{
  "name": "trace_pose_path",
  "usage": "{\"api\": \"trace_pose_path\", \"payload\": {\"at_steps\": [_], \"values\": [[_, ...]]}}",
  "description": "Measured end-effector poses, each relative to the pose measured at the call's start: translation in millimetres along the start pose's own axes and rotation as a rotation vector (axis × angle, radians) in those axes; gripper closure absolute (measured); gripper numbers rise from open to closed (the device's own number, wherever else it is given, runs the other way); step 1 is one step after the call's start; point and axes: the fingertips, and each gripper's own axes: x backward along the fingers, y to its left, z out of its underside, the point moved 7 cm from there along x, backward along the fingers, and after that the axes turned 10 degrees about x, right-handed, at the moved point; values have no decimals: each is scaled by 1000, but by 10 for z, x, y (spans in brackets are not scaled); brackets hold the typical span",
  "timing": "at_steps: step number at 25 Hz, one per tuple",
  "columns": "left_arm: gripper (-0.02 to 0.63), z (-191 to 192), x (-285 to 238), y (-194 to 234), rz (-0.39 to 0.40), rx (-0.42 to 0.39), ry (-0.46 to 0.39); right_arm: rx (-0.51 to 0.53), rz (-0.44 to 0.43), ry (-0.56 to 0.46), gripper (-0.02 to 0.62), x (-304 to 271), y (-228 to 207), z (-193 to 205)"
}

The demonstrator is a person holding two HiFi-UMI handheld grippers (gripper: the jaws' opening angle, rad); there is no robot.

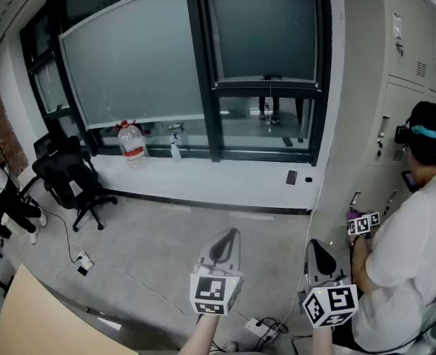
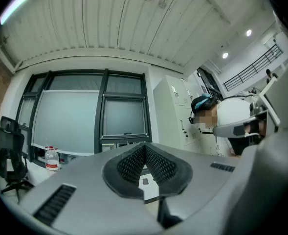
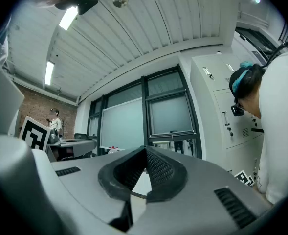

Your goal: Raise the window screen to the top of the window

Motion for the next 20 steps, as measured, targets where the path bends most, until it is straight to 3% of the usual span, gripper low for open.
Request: {"api": "trace_pose_path", "payload": {"at_steps": [10,20], "values": [[603,87,48,-92,-34,46,-18,21,-13,37,589,101,-47,167],[603,279,83,-403,-63,33,31,-7,-124,41,589,245,-242,360]]}}
